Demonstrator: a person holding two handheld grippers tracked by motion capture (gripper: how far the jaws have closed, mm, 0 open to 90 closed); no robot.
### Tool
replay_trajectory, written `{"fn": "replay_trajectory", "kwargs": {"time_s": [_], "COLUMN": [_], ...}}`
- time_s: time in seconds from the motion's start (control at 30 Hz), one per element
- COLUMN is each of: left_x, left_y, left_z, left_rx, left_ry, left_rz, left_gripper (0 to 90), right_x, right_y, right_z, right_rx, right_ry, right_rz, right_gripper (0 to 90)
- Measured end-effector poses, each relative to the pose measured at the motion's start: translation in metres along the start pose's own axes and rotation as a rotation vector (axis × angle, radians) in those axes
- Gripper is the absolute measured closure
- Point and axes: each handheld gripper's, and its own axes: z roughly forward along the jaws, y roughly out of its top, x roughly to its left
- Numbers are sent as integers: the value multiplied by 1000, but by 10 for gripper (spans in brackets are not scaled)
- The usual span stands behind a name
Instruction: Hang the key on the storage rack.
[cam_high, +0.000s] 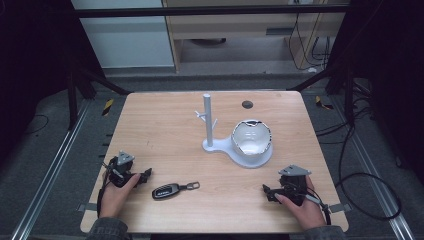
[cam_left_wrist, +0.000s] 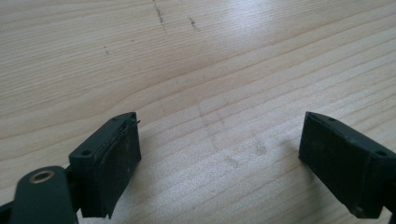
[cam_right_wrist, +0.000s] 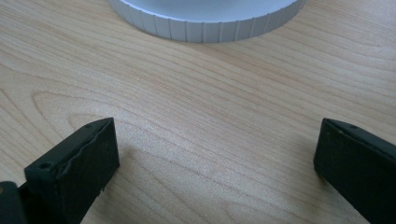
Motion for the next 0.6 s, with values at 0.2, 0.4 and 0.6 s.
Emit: {"fn": "replay_trajectory", "kwargs": {"time_s": [0.2, 0.4, 0.6], "left_x": [-1, -2, -1], "left_y": [0, 0, 0], "left_z": [1, 1, -6], "left_rx": [14, 18, -8], "left_ry": [-12, -13, -6], "left_rz": [13, 13, 25], "left_gripper": [66, 40, 63], "right_x": [0, 0, 0], "right_y": [0, 0, 0], "right_z": [0, 0, 0], "right_rx": [0, 0, 0], "right_ry": [0, 0, -1], "right_rz": [0, 0, 1], "right_gripper": [4, 4, 4]}}
